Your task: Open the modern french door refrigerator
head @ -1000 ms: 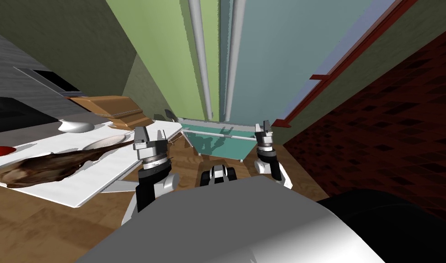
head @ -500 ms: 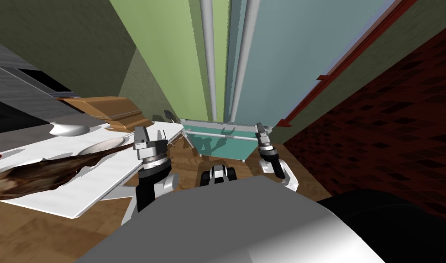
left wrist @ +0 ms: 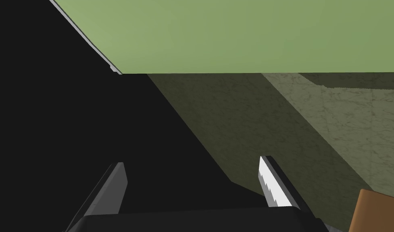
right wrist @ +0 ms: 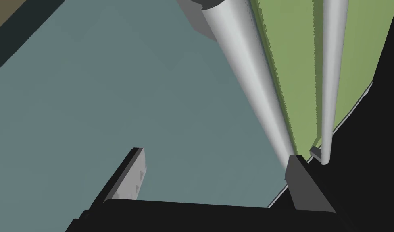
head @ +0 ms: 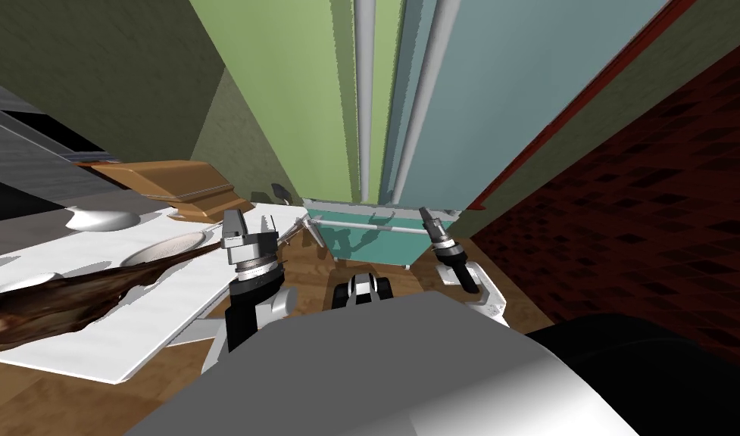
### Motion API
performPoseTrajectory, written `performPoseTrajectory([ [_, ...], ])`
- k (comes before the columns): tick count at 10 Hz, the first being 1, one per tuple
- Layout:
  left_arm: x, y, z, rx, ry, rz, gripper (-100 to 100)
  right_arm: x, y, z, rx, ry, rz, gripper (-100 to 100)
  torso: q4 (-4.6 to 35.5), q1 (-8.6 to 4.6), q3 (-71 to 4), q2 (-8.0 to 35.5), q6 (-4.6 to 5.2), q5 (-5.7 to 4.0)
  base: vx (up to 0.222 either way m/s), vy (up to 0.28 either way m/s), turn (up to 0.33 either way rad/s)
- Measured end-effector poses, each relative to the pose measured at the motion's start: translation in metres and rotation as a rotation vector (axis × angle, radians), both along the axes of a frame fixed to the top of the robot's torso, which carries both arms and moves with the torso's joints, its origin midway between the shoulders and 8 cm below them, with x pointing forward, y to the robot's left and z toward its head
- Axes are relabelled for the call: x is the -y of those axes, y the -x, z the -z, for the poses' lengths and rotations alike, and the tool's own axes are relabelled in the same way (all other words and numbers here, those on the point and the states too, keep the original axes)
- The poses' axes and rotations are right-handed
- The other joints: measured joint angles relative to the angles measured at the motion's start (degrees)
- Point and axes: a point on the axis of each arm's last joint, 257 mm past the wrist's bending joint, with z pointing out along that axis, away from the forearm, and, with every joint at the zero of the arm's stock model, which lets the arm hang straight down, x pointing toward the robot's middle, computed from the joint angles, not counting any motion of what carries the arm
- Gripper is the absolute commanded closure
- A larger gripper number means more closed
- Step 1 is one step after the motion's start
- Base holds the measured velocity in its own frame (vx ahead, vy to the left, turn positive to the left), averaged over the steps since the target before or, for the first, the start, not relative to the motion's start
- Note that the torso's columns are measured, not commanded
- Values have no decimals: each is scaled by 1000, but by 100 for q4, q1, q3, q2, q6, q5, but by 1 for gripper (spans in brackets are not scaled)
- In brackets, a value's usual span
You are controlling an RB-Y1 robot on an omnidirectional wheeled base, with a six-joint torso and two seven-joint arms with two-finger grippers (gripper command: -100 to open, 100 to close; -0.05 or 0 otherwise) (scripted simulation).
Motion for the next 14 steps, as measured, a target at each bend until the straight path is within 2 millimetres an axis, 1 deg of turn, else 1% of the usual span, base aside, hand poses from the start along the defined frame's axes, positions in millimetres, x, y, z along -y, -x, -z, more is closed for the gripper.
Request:
performPoseTrajectory([
  [5, 0, 0, 0, 0, 0, 0, 0, 15, -11, 18, -41, 235, 84, -100, -1, 0, -2, -3, 0, 0, 36, 100, -40],
  [8, 0, 0, 0, 0, 0, 0, 0, 28, -19, 26, -59, 385, 134, -100, -1, 3, -2, -2, 0, 1, 41, 106, -41],
  [12, 0, 0, 0, 0, 0, 0, 0, 52, -30, 35, -78, 616, 208, -100, -3, 13, -5, -8, 0, 4, 47, 125, -48],
  [14, 0, 0, 0, 0, 0, 0, 0, 66, -36, 36, -83, 744, 249, -100, -1, 1, -1, 0, 0, 1, 41, 136, -49],
])
